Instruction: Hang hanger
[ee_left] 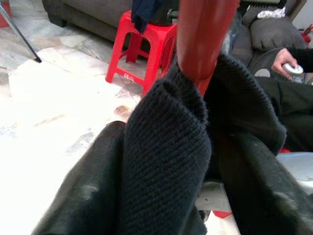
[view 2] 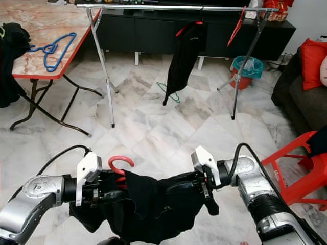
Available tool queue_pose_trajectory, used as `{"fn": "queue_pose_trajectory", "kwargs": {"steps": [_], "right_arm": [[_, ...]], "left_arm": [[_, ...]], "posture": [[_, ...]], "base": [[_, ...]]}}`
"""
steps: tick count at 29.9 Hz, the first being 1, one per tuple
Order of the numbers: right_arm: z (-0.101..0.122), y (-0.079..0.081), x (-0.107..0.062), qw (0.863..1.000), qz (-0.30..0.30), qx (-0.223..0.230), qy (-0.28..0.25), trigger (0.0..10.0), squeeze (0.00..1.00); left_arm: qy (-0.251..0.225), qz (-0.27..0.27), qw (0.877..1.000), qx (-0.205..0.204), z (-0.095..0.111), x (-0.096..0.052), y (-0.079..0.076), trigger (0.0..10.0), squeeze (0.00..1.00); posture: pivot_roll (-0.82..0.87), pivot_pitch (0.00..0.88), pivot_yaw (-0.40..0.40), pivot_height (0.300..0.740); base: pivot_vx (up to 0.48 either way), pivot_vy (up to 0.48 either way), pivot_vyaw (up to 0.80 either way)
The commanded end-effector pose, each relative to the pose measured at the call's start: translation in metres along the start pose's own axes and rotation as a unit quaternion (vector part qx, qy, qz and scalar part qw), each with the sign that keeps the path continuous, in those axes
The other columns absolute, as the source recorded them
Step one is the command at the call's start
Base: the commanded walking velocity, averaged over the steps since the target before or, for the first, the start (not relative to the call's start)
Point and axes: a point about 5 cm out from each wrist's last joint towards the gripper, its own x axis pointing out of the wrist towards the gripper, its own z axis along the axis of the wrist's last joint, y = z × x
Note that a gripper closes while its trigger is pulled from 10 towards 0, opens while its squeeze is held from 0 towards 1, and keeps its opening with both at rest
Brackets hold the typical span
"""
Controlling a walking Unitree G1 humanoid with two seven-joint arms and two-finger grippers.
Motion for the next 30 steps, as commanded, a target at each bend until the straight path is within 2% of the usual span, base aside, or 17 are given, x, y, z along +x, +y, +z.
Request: {"fn": "queue_pose_trajectory", "kwargs": {"steps": [1, 25, 26, 27, 28, 29, 30], "right_arm": [[0.0119, -0.0027, 0.0002, 1.0, 0.006, -0.024, -0.016, 10.0, 0.0], [0.0113, -0.0031, 0.0027, 1.0, 0.009, -0.022, -0.016, 10.0, 0.0], [0.0114, -0.0031, 0.003, 1.0, 0.01, -0.021, -0.015, 10.0, 0.09], [0.0113, -0.003, 0.0031, 1.0, 0.01, -0.021, -0.015, 10.0, 0.46], [0.0113, -0.003, 0.0032, 1.0, 0.01, -0.021, -0.015, 10.0, 0.46], [0.0113, -0.003, 0.0033, 1.0, 0.01, -0.021, -0.015, 10.0, 0.76], [0.0113, -0.003, 0.0037, 1.0, 0.011, -0.019, -0.015, 10.0, 1.0]], "left_arm": [[-0.006, -0.018, 1.0, 0.002, 0.0054, 0.0012, -0.0024, 0.0, 0.0], [-0.013, -0.029, 0.999, -0.004, 0.007, 0.0007, -0.004, 0.0, 0.0], [-0.014, -0.029, 0.999, -0.004, 0.0076, 0.0002, -0.0037, 0.0, 0.0], [-0.015, -0.029, 0.999, -0.004, 0.0079, 0.0, -0.0036, 0.0, 0.0], [-0.015, -0.029, 0.999, -0.004, 0.008, -0.0002, -0.0036, 0.0, 0.0], [-0.015, -0.029, 0.999, -0.004, 0.008, -0.0002, -0.0036, 0.0, 0.0], [-0.016, -0.029, 0.999, -0.004, 0.0081, -0.0002, -0.0036, 0.0, 0.0]], "posture": [[0.08, 0.071, -0.062, 0.74], [0.08, 0.078, -0.059, 0.74], [0.08, 0.078, -0.057, 0.74], [0.08, 0.079, -0.057, 0.74], [0.08, 0.079, -0.057, 0.74], [0.08, 0.079, -0.057, 0.74], [0.08, 0.079, -0.057, 0.74]], "base": [[0.0, 0.0, 0.0], [0.0, 0.0, 0.0], [0.0, 0.0, 0.0], [0.0, 0.0, 0.0], [0.0, 0.0, 0.0], [0.0, 0.0, 0.0], [0.0, 0.0, 0.0]]}}
